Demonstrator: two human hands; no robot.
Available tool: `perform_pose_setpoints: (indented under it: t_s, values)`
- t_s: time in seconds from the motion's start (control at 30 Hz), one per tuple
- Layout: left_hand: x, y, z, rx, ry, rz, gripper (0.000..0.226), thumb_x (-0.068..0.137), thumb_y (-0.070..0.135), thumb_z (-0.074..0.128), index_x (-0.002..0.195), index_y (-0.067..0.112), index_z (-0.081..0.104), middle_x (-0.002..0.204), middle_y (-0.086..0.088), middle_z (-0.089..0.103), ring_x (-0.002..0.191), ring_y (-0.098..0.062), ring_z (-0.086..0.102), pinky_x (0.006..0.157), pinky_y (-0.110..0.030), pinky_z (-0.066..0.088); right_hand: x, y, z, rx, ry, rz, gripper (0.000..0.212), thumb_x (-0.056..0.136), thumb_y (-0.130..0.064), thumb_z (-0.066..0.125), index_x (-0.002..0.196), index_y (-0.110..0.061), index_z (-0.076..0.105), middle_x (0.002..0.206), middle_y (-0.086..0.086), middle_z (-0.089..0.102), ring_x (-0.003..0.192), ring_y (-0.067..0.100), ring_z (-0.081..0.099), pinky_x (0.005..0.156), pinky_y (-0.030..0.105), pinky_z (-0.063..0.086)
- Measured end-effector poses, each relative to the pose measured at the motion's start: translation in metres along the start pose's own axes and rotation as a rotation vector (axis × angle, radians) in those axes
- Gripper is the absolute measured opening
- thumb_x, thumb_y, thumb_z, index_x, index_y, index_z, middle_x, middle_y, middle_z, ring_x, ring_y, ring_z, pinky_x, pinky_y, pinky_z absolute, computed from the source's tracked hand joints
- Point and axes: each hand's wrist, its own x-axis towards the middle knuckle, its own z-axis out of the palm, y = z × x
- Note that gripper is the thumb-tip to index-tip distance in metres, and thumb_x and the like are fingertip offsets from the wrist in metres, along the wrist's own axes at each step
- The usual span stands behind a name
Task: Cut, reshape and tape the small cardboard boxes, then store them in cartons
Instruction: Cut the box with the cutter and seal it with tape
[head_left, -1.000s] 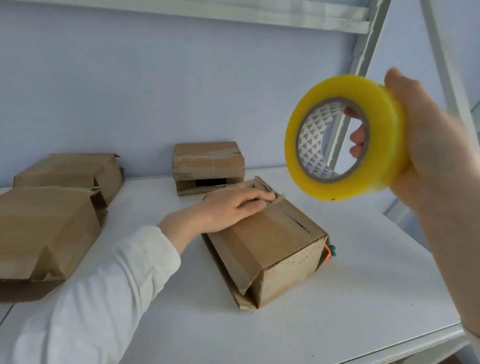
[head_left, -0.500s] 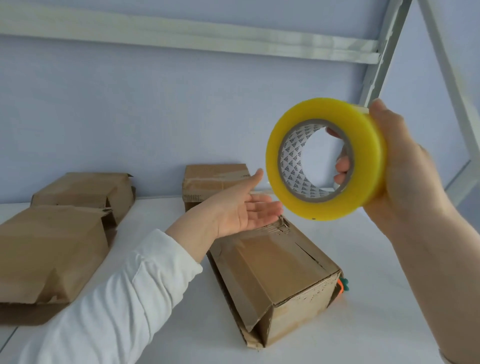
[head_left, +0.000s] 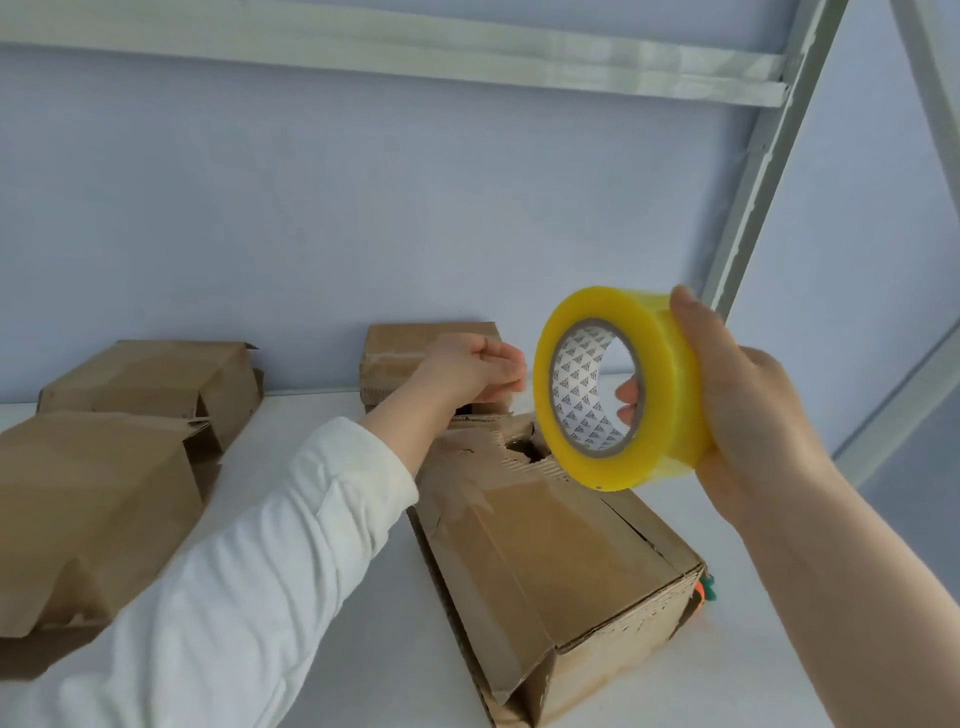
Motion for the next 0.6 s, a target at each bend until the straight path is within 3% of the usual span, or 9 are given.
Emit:
perform_pose_setpoints:
  t_s: [0.1,0.17,0.27,0.33,0.43,0.53,0.6]
  values:
    - [0.014,-0.015,0.005,0.277,0.027,0.014,0.008,0.081,0.006,0.069,0.086,0.011,0.066,0.072,0.003,0.062,0.066,-0.004,0.058,0.066,-0.015,0.049,0.008,0.006,0.007,-0.066,0.012,0.064,0.043,0.084,-0.057,0.053,0.077,-0.016,0.062,0.065,0.006,0.071,0.056,0.018,0.067,0.062,0.033,0.056]
    - [0.019,-0.028,0.007,0.388,0.046,0.010,0.012,0.081,0.009,0.069,0.093,0.010,0.069,0.071,0.006,0.061,0.065,-0.002,0.055,0.071,-0.017,0.045,0.011,0.009,0.011,-0.108,0.005,0.090,0.042,0.085,-0.057,0.051,0.076,-0.017,0.060,0.071,0.007,0.070,0.055,0.016,0.065,0.054,0.028,0.054]
    - [0.023,-0.034,0.008,0.549,0.069,0.043,0.012,0.083,0.012,0.066,0.094,0.013,0.070,0.070,0.008,0.062,0.059,0.005,0.052,0.060,-0.007,0.041,0.013,0.010,0.015,-0.152,-0.008,0.083,0.039,0.084,-0.057,0.051,0.074,-0.020,0.057,0.057,-0.001,0.067,0.045,0.011,0.063,0.047,0.023,0.051]
    - [0.024,-0.032,0.009,0.636,0.047,0.057,0.015,0.086,0.014,0.063,0.098,0.014,0.071,0.082,0.004,0.067,0.068,0.004,0.058,0.057,-0.004,0.037,0.013,0.010,0.016,-0.159,-0.019,0.083,0.039,0.085,-0.057,0.051,0.074,-0.020,0.056,0.045,-0.006,0.063,0.039,0.007,0.060,0.041,0.020,0.049]
    - [0.024,-0.032,0.007,0.768,-0.024,0.057,0.019,0.089,0.024,0.060,0.104,0.019,0.071,0.103,0.001,0.069,0.099,-0.011,0.061,0.073,-0.012,0.042,0.015,0.010,0.017,-0.180,-0.016,0.079,0.039,0.085,-0.058,0.051,0.072,-0.021,0.055,0.041,-0.010,0.060,0.037,0.006,0.059,0.043,0.023,0.048]
    - [0.025,-0.037,-0.001,0.909,0.027,0.092,0.017,0.086,0.039,0.062,0.099,0.028,0.067,0.110,0.003,0.064,0.105,-0.014,0.056,0.089,-0.026,0.043,0.016,0.010,0.017,-0.175,-0.023,0.074,0.038,0.085,-0.058,0.051,0.071,-0.022,0.054,0.039,-0.011,0.059,0.036,0.005,0.058,0.045,0.023,0.047]
    - [0.021,-0.037,-0.003,0.846,0.125,0.134,0.016,0.086,0.039,0.062,0.092,0.026,0.069,0.106,0.004,0.066,0.098,-0.013,0.058,0.086,-0.030,0.046,0.018,0.011,0.016,-0.175,-0.029,0.068,0.039,0.084,-0.058,0.051,0.071,-0.022,0.053,0.039,-0.011,0.058,0.035,0.005,0.058,0.044,0.022,0.047]
